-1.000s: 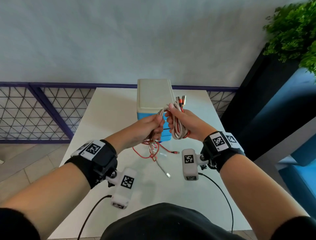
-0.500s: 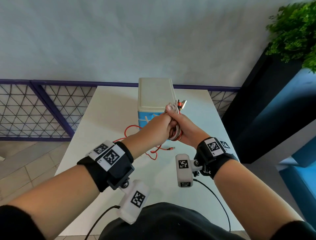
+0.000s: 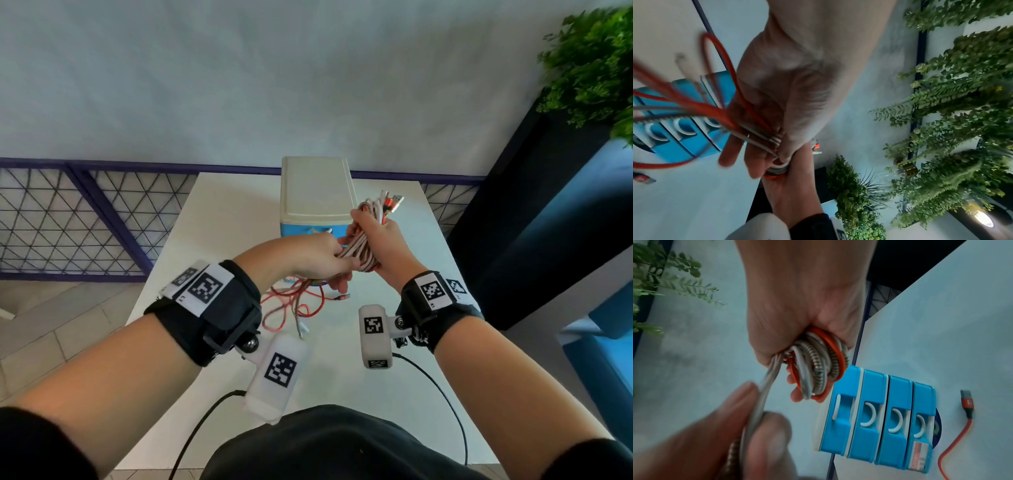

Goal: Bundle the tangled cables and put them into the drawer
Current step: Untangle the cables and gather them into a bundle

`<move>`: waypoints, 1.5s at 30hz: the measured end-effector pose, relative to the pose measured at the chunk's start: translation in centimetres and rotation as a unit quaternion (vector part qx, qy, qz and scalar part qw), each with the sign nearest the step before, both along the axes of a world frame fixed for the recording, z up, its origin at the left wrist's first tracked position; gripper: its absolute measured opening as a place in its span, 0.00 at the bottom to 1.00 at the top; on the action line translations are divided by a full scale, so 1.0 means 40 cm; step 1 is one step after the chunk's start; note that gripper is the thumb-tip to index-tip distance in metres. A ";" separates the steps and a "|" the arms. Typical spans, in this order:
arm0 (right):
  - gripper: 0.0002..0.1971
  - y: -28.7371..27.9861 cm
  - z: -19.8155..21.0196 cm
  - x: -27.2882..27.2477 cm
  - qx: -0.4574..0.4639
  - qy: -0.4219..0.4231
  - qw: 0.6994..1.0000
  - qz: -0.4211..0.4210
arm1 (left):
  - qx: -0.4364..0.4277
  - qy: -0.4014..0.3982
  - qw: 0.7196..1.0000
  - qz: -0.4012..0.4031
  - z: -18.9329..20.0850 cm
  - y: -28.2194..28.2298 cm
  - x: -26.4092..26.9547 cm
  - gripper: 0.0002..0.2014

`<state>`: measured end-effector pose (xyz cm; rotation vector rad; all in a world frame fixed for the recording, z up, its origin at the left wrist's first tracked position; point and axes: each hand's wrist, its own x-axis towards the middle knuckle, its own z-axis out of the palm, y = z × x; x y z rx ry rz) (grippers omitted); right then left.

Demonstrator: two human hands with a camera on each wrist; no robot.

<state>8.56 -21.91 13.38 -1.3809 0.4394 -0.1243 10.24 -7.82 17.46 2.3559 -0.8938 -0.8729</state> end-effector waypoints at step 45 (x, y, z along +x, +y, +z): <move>0.18 0.044 0.039 0.030 0.041 -0.086 0.993 -0.067 | -0.229 0.037 0.965 0.126 -0.123 0.066 0.032 0.25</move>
